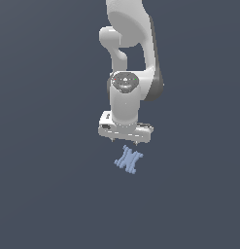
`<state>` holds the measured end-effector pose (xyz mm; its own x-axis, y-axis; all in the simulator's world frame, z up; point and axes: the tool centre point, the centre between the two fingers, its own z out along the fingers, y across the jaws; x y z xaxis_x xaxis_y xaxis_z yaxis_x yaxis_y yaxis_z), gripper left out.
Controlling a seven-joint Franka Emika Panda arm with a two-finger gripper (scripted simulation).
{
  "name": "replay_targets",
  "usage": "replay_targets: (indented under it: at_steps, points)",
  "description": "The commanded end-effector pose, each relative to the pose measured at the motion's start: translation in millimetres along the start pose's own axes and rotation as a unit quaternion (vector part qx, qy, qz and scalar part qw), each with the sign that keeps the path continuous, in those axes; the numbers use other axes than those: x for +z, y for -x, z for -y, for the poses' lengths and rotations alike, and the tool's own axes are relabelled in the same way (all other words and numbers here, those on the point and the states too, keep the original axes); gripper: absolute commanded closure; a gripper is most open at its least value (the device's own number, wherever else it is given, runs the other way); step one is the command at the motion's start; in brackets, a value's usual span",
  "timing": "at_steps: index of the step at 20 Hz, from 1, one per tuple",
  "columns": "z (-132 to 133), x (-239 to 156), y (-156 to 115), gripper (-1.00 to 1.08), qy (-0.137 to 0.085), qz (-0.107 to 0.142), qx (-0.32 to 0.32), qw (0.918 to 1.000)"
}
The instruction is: Pick up the object and move it to a goal position.
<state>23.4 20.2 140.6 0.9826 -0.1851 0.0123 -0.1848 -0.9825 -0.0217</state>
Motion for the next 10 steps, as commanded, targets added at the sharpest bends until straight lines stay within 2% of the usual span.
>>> replay_targets:
  at_steps: [1, 10]
  points:
    - [5.0, 12.3, -4.2, -0.92, 0.001, 0.001, 0.026, 0.9997]
    - [21.4, 55.2, -16.3, -0.92, 0.008, 0.004, 0.115, 0.9933]
